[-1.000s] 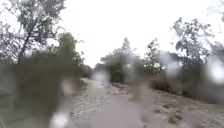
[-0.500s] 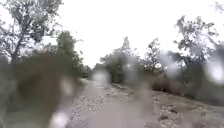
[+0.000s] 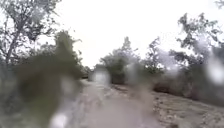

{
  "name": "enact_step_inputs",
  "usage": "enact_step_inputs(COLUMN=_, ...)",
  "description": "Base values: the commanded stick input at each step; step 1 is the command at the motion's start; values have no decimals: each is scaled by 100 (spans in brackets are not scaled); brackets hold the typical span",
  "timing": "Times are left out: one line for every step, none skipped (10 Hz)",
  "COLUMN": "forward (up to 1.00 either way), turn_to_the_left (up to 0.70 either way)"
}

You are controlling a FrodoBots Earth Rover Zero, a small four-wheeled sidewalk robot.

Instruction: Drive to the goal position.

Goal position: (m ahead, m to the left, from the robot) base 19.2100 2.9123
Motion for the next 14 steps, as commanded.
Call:
enact_step_inputs(forward=45, turn_to_the_left=0)
enact_step_inputs(forward=45, turn_to_the_left=0)
enact_step_inputs(forward=45, turn_to_the_left=0)
enact_step_inputs(forward=45, turn_to_the_left=0)
enact_step_inputs(forward=45, turn_to_the_left=0)
enact_step_inputs(forward=45, turn_to_the_left=0)
enact_step_inputs(forward=45, turn_to_the_left=0)
enact_step_inputs(forward=45, turn_to_the_left=17)
enact_step_inputs(forward=45, turn_to_the_left=27)
enact_step_inputs(forward=45, turn_to_the_left=27)
enact_step_inputs(forward=45, turn_to_the_left=27)
enact_step_inputs(forward=45, turn_to_the_left=27)
enact_step_inputs(forward=45, turn_to_the_left=26)
enact_step_inputs(forward=45, turn_to_the_left=8)
